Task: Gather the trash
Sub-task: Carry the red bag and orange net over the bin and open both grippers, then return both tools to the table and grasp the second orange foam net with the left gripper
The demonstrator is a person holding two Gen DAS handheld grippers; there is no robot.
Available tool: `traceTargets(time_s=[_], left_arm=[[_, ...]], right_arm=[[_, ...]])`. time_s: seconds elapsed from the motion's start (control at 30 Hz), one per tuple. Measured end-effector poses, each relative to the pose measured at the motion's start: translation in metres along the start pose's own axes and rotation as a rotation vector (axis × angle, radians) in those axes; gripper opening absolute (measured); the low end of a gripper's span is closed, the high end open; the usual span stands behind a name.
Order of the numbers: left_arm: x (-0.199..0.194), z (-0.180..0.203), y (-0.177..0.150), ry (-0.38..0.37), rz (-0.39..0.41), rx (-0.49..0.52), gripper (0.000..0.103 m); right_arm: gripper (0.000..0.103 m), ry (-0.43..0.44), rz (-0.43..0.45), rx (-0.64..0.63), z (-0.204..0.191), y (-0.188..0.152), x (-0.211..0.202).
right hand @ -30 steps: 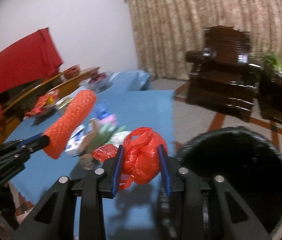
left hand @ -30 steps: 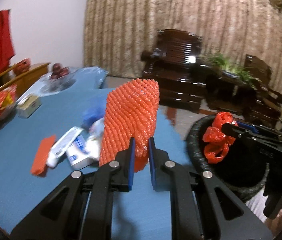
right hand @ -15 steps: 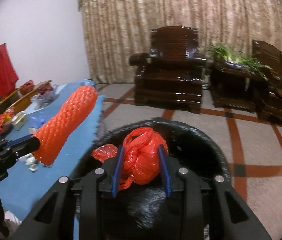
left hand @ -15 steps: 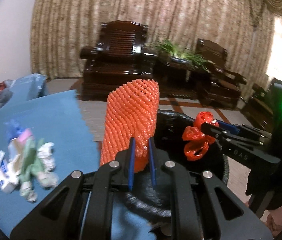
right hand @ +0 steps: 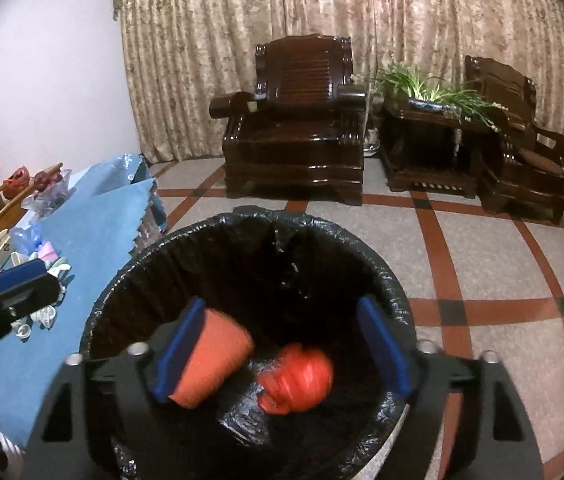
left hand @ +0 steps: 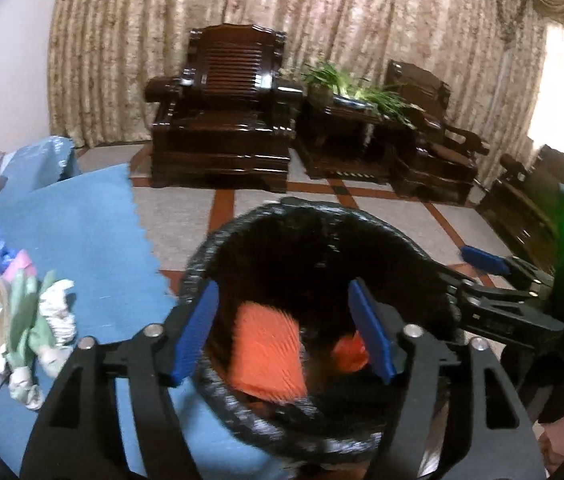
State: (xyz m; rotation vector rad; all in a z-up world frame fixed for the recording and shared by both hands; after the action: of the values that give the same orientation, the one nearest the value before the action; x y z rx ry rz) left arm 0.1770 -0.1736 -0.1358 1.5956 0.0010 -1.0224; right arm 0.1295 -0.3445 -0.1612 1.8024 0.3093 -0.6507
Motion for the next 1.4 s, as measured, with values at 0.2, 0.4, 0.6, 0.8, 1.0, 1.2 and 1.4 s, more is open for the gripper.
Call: traceTargets(time_s=[0.2, 0.4, 0.6, 0.8, 1.0, 1.2, 1.4], left_arm=[[-0.034, -0.052, -0.004, 0.14, 0.038, -0.047, 0.091], [-0.077, -0.109, -0.013, 0.268, 0.068, -0.133, 0.092], [-0.13, -0.172, -0.029, 0.43, 0.096, -0.186, 0.092], [-0.173, -0.228, -0.048, 0.581, 0.101, -0.234, 0.092], [-0.195, -0.283, -0.077, 0.697, 0.067, -0.28, 0.092], [-0.193, -0.328, -0.119, 0.762, -0.002, -0.337, 0.082], [-0.177, -0.348, -0.144, 0.762, -0.052, -0.37, 0.081]], right_arm=[[0.097, 0.054, -0.016, 0.002, -0.029, 0.004, 0.002], [0.097, 0.154, -0.007, -0.079, -0.084, 0.011, 0.002], [0.097, 0.272, 0.001, -0.121, -0.158, 0.018, 0.008], [0.097, 0.389, 0.009, -0.187, -0.241, 0.008, 0.017], [0.097, 0.462, 0.012, -0.252, -0.307, -0.006, 0.028], [0.091, 0.479, -0.02, -0.268, -0.34, -0.024, 0.047], [0.077, 0.48, -0.059, -0.293, -0.362, -0.041, 0.067]])
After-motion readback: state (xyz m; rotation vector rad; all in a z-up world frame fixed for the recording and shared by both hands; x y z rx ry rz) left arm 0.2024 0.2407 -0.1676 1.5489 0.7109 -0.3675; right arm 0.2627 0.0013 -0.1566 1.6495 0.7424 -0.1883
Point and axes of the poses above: each gripper's, at about its wrist camera, not at the fingertips, and x roughly the way its jaws point, z to its right, y to its top, the point moved 7 cm from there along x, roughly the way its jaws point, and after that the axes turned 5 degrees about x, right-handed, at the moved point
